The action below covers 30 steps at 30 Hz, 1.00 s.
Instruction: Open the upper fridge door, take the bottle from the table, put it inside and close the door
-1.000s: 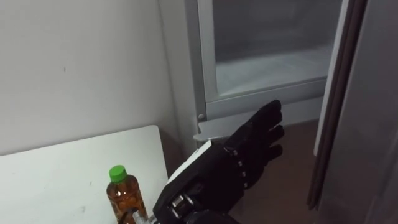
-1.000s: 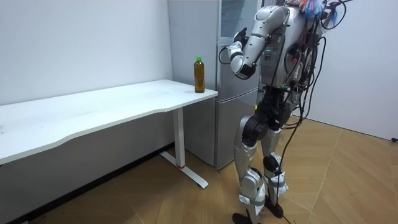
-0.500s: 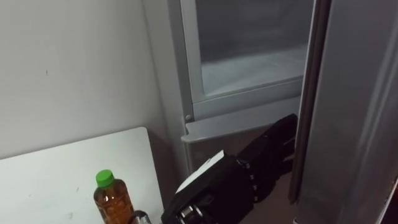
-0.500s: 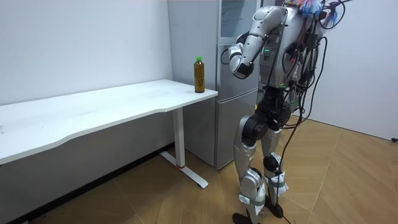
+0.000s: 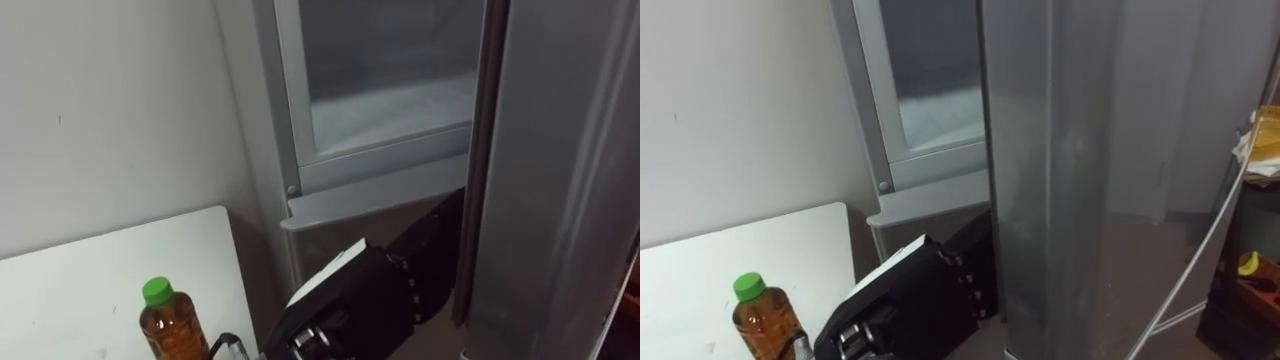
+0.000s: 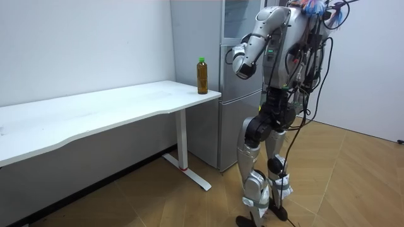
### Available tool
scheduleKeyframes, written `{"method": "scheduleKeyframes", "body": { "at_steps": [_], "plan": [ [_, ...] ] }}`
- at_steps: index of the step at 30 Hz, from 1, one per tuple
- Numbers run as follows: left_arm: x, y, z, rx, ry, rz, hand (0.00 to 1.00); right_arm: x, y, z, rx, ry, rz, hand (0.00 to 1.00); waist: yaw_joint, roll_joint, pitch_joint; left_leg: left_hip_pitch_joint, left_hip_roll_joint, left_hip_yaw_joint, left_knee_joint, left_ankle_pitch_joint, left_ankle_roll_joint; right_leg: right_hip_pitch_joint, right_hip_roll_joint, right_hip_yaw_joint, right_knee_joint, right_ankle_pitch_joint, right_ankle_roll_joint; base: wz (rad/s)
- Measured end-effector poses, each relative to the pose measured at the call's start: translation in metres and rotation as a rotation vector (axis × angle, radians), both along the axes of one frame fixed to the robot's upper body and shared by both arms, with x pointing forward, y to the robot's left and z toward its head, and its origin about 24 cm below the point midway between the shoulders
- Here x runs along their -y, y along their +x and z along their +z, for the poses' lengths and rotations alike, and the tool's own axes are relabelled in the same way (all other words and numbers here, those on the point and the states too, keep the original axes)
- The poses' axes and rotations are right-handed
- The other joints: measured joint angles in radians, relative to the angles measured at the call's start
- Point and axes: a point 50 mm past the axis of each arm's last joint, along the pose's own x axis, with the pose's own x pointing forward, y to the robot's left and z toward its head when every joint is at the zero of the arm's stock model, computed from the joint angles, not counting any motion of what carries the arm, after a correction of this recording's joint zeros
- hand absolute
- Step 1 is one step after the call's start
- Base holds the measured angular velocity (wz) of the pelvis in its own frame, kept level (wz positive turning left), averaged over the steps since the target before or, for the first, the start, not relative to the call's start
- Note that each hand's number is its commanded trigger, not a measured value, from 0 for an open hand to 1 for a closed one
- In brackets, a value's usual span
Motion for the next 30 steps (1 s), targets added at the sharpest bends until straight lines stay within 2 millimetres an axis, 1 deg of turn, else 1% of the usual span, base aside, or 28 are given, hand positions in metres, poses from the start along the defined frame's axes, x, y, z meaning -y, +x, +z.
{"method": "scheduleKeyframes", "body": {
  "at_steps": [5, 12, 17, 20, 22, 24, 26, 29, 30],
  "plan": [
    [0.003, 0.0, 0.004, 0.013, -0.017, -0.014, 0.0, 0.001, 0.0, 0.0, 0.001, -0.002, -0.002, 0.0, -0.019, 0.001, 0.001, 0.0, 0.001, 0.0, 0.001, 0.0, 0.0, 0.0, 0.001, 0.001, -0.001, 0.0, 0.0, 0.0],
    [0.006, -0.002, 0.004, 0.016, -0.022, -0.04, 0.0, 0.001, 0.0, 0.0, 0.004, 0.003, -0.016, 0.0, -0.025, 0.002, 0.0021, 0.004, 0.006, 0.015, 0.001, 0.0, 0.0, -0.004, 0.002, 0.006, 0.0, 0.001, -0.002, -0.06],
    [0.007, -0.002, 0.004, 0.016, -0.026, -0.043, 0.0, 0.001, 0.001, 0.0, 0.013, 0.018, -0.032, 0.0, -0.051, 0.0, 0.0036, -0.001, 0.007, 0.023, -0.004, 0.0, -0.001, -0.015, 0.003, 0.008, 0.002, 0.003, -0.004, -0.04],
    [0.012, -0.004, 0.004, 0.014, -0.028, -0.061, 0.0, 0.001, 0.001, 0.0, 0.012, 0.019, -0.039, 0.0, -0.058, -0.001, 0.0044, 0.0, 0.008, 0.024, -0.009, 0.0, -0.001, -0.017, 0.003, 0.009, 0.002, 0.003, -0.004, -0.02],
    [0.013, -0.005, 0.004, 0.012, -0.03, -0.067, 0.0, 0.001, 0.002, 0.0, 0.012, 0.019, -0.04, 0.0, -0.059, -0.002, 0.0045, 0.004, 0.008, 0.033, -0.013, 0.0, -0.001, -0.019, 0.004, 0.018, 0.002, 0.003, -0.004, -0.1],
    [0.015, -0.005, 0.004, 0.012, -0.031, -0.071, 0.0, 0.001, 0.002, 0.0, 0.011, 0.019, -0.045, 0.0, -0.059, -0.003, 0.0052, 0.013, 0.01, 0.054, -0.016, 0.0, -0.001, -0.019, 0.005, 0.034, 0.002, 0.004, -0.004, -0.22],
    [0.017, -0.006, 0.005, 0.017, -0.029, -0.082, 0.0, 0.001, 0.0, 0.0, 0.007, 0.022, -0.067, 0.0, -0.062, -0.003, 0.0055, 0.014, 0.011, 0.06, -0.016, 0.0, -0.001, -0.021, 0.005, 0.039, 0.002, 0.004, -0.004, -0.17],
    [0.021, -0.007, 0.007, 0.027, -0.025, -0.103, 0.0, 0.002, 0.0, 0.0, 0.005, 0.016, -0.081, 0.0, -0.064, -0.004, 0.0058, 0.015, 0.012, 0.083, -0.019, 0.0, -0.001, -0.033, 0.007, 0.057, 0.003, 0.007, -0.005, -0.19],
    [0.023, -0.007, 0.008, 0.031, -0.024, -0.11, 0.0, 0.002, 0.0, 0.0, 0.005, 0.015, -0.087, 0.0, -0.071, -0.005, 0.0066, 0.016, 0.012, 0.084, -0.021, 0.0, -0.001, -0.033, 0.007, 0.059, 0.003, 0.007, -0.005, -0.15]
  ]
}}
